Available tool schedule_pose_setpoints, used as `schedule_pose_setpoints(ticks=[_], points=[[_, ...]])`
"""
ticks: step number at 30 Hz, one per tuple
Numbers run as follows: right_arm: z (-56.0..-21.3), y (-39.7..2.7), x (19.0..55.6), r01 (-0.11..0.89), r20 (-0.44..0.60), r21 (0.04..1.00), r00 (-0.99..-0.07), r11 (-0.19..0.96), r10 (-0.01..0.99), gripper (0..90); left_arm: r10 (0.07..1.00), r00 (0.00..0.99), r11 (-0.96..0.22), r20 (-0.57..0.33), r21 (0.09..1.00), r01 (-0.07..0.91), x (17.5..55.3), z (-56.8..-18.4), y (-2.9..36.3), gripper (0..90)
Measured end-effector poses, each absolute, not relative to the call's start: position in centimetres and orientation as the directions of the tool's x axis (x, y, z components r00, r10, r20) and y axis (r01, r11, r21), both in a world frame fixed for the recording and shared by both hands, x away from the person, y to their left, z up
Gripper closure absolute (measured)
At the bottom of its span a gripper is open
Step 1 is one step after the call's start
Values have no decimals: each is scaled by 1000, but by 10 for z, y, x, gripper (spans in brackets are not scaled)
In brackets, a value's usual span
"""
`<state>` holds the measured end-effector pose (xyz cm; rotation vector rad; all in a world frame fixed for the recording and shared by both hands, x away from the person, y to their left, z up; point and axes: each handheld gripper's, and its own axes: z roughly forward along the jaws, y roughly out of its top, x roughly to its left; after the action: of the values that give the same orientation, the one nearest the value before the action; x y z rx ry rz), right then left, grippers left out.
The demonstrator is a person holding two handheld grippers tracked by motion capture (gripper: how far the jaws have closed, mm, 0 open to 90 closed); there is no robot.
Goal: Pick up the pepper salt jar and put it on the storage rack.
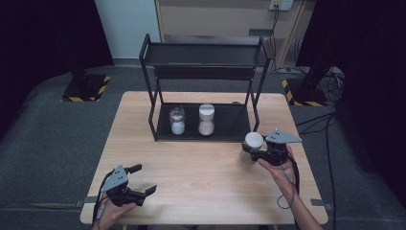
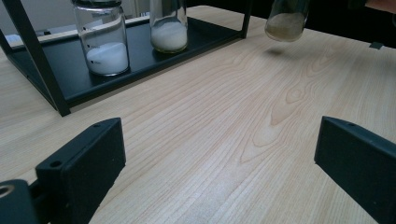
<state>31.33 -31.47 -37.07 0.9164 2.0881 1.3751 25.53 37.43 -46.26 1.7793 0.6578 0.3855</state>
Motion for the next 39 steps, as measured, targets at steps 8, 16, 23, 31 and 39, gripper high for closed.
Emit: schedule_pose_setpoints(ticks=[8,16,23,31,39], points=[[-362,-302,325,264,-26,922,-687,282,726,335,609,790,-201,-68,951,237,255,-463,374,10],[-357,-291,336,263,-24,922,-695,285,718,335,609,790,-200,-69,951,237,255,-462,374,10],[-352,-280,347,263,-29,919,-697,293,717,335,609,790,-199,-70,951,237,255,-463,374,10],[-346,-268,358,265,-38,916,-689,301,724,335,608,791,-198,-70,951,236,255,-463,375,10],[-344,-258,371,280,-34,913,-673,297,739,334,608,791,-197,-70,952,236,255,-463,375,10]])
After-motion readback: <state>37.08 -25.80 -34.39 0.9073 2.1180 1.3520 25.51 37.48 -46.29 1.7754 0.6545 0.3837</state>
